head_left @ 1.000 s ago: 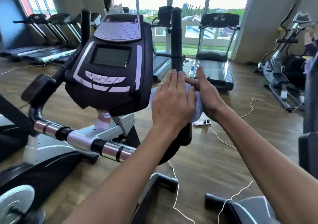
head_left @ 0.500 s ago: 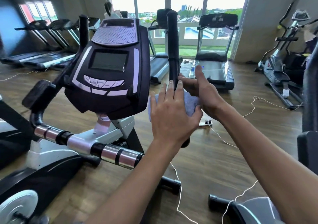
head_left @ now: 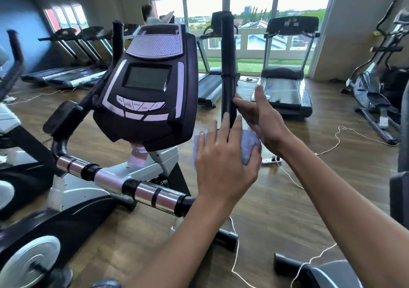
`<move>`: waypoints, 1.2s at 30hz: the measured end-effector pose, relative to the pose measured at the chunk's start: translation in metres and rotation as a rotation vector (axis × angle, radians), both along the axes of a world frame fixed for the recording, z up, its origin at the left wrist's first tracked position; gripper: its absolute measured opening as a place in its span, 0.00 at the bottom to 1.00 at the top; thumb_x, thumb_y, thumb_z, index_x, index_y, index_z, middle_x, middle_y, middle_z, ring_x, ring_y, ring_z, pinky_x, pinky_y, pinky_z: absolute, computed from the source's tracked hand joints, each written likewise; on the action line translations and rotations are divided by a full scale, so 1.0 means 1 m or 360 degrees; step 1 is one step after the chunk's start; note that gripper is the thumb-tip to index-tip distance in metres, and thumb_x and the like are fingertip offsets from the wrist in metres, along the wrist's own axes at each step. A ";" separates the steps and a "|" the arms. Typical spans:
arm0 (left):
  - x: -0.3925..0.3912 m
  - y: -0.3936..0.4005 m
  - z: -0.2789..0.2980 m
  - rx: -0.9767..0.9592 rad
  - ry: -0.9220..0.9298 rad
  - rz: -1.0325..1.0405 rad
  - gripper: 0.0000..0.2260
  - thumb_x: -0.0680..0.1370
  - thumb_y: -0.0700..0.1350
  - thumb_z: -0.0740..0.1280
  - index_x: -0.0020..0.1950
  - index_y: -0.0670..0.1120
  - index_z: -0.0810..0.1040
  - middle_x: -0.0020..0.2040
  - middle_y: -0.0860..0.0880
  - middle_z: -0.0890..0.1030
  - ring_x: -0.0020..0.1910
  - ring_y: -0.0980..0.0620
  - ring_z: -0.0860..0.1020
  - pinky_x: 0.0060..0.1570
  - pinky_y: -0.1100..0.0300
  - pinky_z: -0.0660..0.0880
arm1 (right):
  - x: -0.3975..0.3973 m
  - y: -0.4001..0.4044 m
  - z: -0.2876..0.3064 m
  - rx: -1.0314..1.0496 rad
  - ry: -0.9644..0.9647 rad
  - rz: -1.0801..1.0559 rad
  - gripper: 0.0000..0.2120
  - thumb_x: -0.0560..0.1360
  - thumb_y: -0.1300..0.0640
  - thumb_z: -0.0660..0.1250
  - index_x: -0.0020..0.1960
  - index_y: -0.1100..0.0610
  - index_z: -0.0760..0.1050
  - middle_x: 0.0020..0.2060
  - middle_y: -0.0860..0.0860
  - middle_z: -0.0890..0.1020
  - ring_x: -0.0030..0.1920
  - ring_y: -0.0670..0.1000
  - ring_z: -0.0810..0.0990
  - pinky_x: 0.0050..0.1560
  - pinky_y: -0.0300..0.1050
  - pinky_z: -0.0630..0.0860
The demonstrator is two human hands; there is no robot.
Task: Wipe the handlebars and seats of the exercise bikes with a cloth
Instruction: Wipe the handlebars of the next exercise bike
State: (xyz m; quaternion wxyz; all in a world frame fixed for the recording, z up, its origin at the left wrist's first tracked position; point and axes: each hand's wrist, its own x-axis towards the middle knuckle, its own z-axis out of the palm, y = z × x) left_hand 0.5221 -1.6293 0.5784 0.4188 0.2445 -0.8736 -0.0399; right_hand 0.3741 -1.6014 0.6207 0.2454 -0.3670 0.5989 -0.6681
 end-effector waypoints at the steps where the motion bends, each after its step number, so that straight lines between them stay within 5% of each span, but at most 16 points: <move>1: 0.007 0.005 -0.007 -0.0017 0.0002 -0.0005 0.29 0.77 0.59 0.63 0.76 0.48 0.73 0.75 0.46 0.74 0.74 0.42 0.72 0.73 0.42 0.67 | 0.000 0.000 0.000 0.0013 0.0027 0.0001 0.35 0.84 0.35 0.48 0.71 0.61 0.76 0.70 0.44 0.78 0.62 0.34 0.77 0.69 0.34 0.67; 6: -0.006 -0.004 0.001 -0.0109 -0.0021 -0.0002 0.29 0.79 0.58 0.63 0.75 0.44 0.73 0.76 0.43 0.73 0.75 0.43 0.70 0.75 0.45 0.65 | 0.001 0.001 0.000 0.0037 0.0071 -0.0008 0.34 0.84 0.36 0.47 0.71 0.60 0.75 0.72 0.45 0.76 0.63 0.33 0.76 0.62 0.29 0.69; 12: 0.008 0.003 -0.013 -0.0048 0.0100 -0.0089 0.27 0.86 0.57 0.51 0.78 0.42 0.70 0.78 0.42 0.70 0.78 0.46 0.66 0.78 0.55 0.55 | 0.003 0.000 0.000 0.0026 0.0100 0.0011 0.34 0.84 0.35 0.48 0.72 0.60 0.75 0.72 0.44 0.75 0.70 0.37 0.72 0.77 0.41 0.63; 17: -0.014 -0.012 0.005 -0.0080 0.0121 -0.0035 0.24 0.83 0.51 0.55 0.73 0.40 0.76 0.73 0.40 0.76 0.73 0.45 0.73 0.72 0.50 0.67 | 0.002 -0.003 -0.002 -0.0011 0.0037 -0.0008 0.32 0.85 0.37 0.50 0.69 0.59 0.77 0.72 0.46 0.76 0.69 0.38 0.74 0.76 0.40 0.64; 25: 0.016 0.005 -0.018 -0.0128 0.0144 -0.0075 0.22 0.83 0.51 0.58 0.72 0.41 0.77 0.71 0.42 0.78 0.72 0.45 0.74 0.73 0.50 0.68 | 0.002 -0.002 -0.005 0.0000 0.0089 -0.0012 0.33 0.84 0.35 0.51 0.71 0.60 0.76 0.71 0.44 0.76 0.69 0.37 0.74 0.76 0.41 0.64; 30: -0.044 -0.032 0.034 0.0076 0.0014 0.0043 0.26 0.82 0.55 0.54 0.74 0.43 0.76 0.72 0.41 0.76 0.73 0.44 0.73 0.72 0.51 0.65 | 0.000 -0.002 -0.003 0.0048 0.0058 -0.0007 0.44 0.67 0.21 0.61 0.66 0.54 0.81 0.66 0.49 0.82 0.66 0.46 0.79 0.75 0.50 0.69; 36: 0.024 0.003 -0.022 -0.0070 0.0242 -0.0113 0.21 0.82 0.53 0.60 0.68 0.43 0.81 0.67 0.45 0.81 0.68 0.43 0.78 0.69 0.48 0.72 | 0.000 -0.001 -0.005 0.0217 0.0390 -0.0063 0.37 0.80 0.29 0.49 0.72 0.54 0.76 0.72 0.37 0.72 0.73 0.36 0.67 0.81 0.50 0.56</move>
